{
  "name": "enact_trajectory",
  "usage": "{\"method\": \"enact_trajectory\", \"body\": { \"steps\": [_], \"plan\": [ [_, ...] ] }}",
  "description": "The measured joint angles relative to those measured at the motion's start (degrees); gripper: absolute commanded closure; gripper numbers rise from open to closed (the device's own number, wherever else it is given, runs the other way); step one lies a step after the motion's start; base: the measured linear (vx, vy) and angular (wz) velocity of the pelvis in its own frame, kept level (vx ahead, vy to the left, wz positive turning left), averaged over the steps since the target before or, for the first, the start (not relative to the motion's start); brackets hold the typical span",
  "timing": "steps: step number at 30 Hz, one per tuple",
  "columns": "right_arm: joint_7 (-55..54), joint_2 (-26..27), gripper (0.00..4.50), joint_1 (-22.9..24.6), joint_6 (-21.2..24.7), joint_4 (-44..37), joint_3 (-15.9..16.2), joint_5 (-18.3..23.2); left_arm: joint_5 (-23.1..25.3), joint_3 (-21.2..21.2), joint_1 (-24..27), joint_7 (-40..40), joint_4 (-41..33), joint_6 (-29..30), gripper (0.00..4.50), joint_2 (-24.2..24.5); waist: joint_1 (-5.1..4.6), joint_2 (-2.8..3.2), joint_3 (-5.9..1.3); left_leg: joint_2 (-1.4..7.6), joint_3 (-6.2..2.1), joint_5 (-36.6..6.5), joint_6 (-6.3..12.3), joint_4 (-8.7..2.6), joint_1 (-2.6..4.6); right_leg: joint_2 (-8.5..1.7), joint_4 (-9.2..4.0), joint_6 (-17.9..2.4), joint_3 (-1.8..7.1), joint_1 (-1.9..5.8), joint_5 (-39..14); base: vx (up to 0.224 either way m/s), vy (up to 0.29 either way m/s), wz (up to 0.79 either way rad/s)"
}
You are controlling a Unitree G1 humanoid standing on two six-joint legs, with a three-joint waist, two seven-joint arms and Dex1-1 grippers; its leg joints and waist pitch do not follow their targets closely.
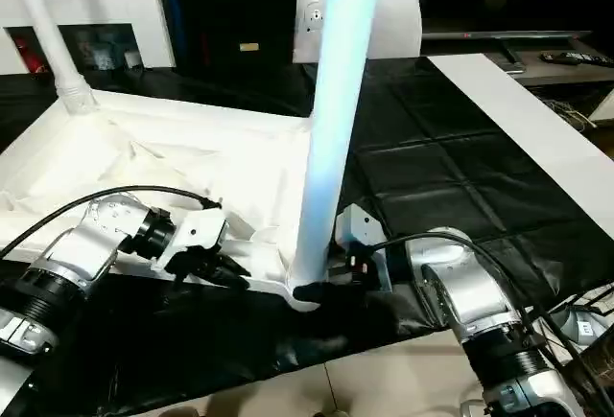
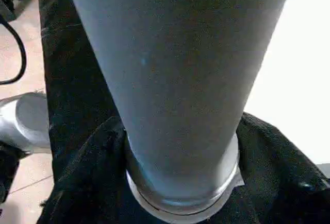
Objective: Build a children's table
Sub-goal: Rotate leg to tighten
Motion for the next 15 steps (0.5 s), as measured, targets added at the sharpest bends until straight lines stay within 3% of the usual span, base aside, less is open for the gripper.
{"method": "enact_trajectory", "body": {
  "steps": [8,12,15],
  "plan": [
    [-10.84,4.83,1.78,3.02,8.15,-2.83,-4.72,1.42,0.3,2.22,0.82,7.87,-2.63,10.57,4.5,-2.51,-0.39,-0.02,-0.01,0.01,0.04,0.01,-0.15,0.12,0.04,-0.02,0.06,0.19,0.02,0.01,0.0,0.0,0.0,0.0],
    [-26.37,12.27,1.8,3.36,10.86,-2.84,-9.15,-1.48,2.95,5.17,2.44,18.32,-6.23,18.29,4.5,-6.55,-2.38,-0.02,-0.07,-0.01,0.07,0.03,-0.32,0.16,0.11,0.0,0.01,0.31,0.08,0.01,0.13,0.0,0.0,0.0],
    [-36.66,17.45,1.81,2.2,11.59,-1.37,-11.44,-3.86,4.25,6.41,3.14,25.61,-8.22,23.53,4.5,-10.13,-3.31,0.25,-0.22,-0.06,0.09,0.06,-0.3,0.15,0.12,0.0,-0.05,0.35,0.16,0.01,0.14,0.0,0.0,0.0]
  ]
}}
